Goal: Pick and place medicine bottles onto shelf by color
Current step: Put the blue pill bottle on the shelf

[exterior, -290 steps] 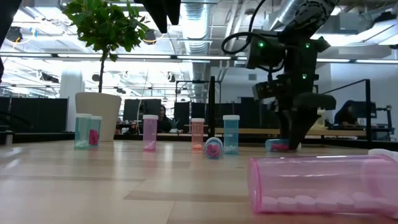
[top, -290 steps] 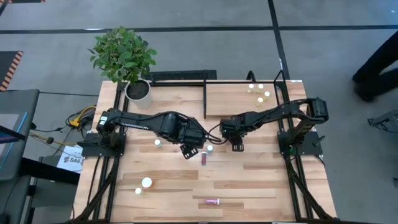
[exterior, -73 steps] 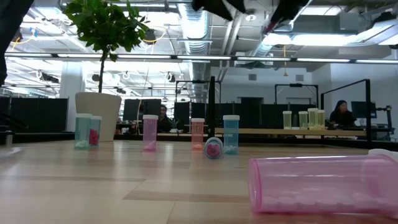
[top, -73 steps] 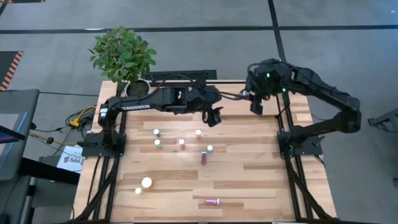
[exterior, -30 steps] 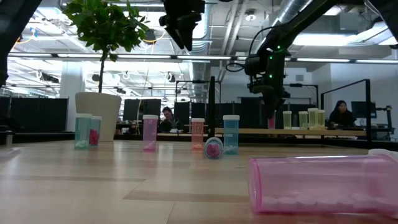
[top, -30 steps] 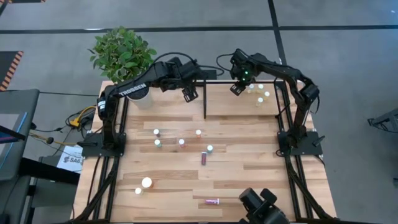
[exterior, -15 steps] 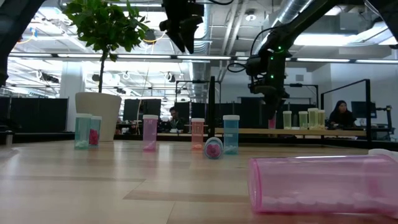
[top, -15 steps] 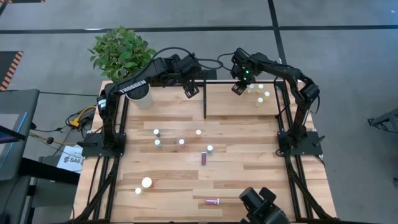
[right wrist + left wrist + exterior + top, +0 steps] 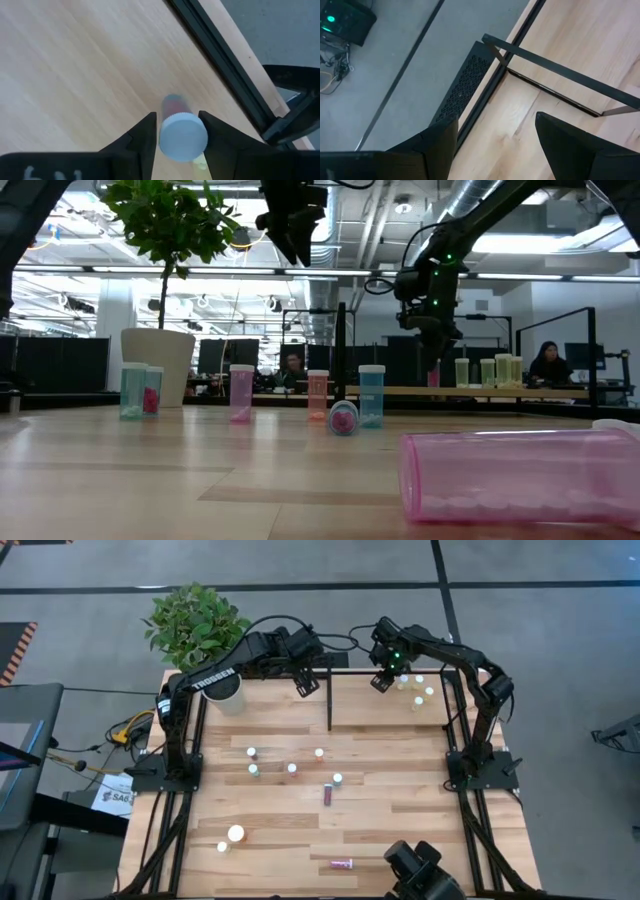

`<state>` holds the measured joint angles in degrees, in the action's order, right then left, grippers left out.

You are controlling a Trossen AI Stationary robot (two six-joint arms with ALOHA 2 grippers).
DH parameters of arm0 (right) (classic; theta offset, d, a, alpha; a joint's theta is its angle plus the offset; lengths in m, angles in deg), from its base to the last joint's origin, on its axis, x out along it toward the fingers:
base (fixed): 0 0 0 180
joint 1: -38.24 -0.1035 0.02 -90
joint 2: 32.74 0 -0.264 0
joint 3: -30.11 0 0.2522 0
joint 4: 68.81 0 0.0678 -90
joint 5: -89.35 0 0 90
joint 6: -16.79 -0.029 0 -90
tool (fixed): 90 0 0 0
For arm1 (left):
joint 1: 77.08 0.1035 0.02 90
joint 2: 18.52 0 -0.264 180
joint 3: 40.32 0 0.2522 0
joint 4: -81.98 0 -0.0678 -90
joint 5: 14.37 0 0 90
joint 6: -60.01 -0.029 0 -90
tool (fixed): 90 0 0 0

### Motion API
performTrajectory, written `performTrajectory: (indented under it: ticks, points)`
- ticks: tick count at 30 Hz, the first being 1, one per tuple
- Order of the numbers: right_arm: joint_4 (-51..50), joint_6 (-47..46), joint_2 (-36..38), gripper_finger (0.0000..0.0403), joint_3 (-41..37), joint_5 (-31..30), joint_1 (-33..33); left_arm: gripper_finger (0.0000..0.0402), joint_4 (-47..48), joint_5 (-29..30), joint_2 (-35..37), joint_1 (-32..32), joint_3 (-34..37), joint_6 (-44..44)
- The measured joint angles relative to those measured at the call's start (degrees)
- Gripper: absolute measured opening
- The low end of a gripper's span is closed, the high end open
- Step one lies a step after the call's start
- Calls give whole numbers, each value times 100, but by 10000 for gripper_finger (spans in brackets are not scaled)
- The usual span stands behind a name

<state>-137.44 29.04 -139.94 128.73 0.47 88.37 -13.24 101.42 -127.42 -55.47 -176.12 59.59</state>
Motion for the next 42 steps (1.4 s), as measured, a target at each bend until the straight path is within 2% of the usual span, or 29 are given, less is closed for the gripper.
performTrajectory:
  ticks: [7, 11, 20, 25, 28, 35, 42]
  points:
    - [20, 114, 2, 197, 0, 6, 0, 254, -1, 1, 0, 0, 0, 4]
    - [-222, 122, 4, 219, 254, 6, 0, 254, 1, -1, 2, 0, 0, 7]
    - [-1037, 21, 11, 234, 1671, -217, -8, 254, -1, -262, 9, -2, 34, 34]
    - [-1828, -289, 13, 234, 2541, -257, -119, 254, 51, -807, 13, -6, 405, 163]
    - [-2302, -454, 74, 234, 2850, -254, -292, 254, 34, -943, 13, -103, 760, 205]
    - [-2882, -777, 821, 234, 2692, -259, -924, 254, -90, -1037, 13, -457, 1578, 450]
    - [-2760, -963, 2036, 234, 2058, -259, -1563, 254, -101, -1039, 11, -977, 1977, 1471]
